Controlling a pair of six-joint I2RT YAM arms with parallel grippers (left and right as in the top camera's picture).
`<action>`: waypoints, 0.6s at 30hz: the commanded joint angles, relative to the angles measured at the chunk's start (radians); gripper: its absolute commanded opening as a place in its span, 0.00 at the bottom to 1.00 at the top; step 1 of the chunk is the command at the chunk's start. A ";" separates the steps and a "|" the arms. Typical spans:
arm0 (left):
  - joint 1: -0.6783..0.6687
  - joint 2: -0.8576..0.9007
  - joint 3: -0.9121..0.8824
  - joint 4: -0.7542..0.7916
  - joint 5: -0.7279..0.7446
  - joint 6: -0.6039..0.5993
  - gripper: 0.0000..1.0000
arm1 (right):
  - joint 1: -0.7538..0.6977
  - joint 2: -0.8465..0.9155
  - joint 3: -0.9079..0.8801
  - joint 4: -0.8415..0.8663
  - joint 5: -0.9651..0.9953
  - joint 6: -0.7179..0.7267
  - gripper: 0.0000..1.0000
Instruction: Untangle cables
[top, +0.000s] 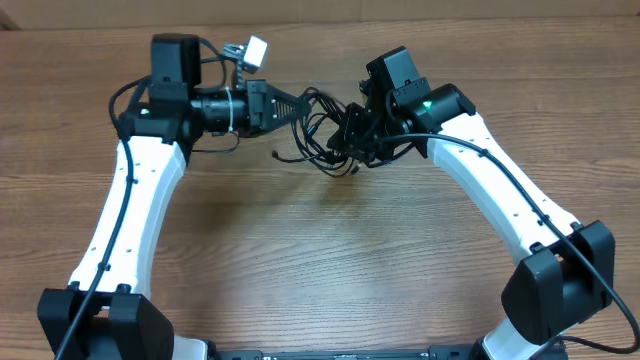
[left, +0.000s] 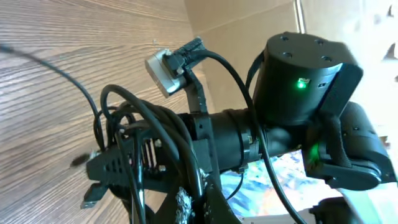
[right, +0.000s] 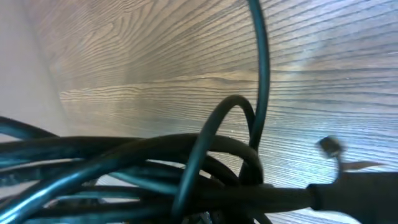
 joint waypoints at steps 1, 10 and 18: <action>0.059 -0.021 0.021 0.018 0.093 0.019 0.04 | -0.048 0.002 -0.008 -0.050 0.110 -0.066 0.15; -0.020 -0.021 0.016 -0.298 -0.265 0.314 0.04 | -0.203 0.002 -0.008 -0.181 0.007 -0.324 0.21; -0.011 -0.018 0.016 -0.265 -0.112 0.447 0.04 | -0.187 0.002 -0.008 -0.147 -0.325 -0.581 0.54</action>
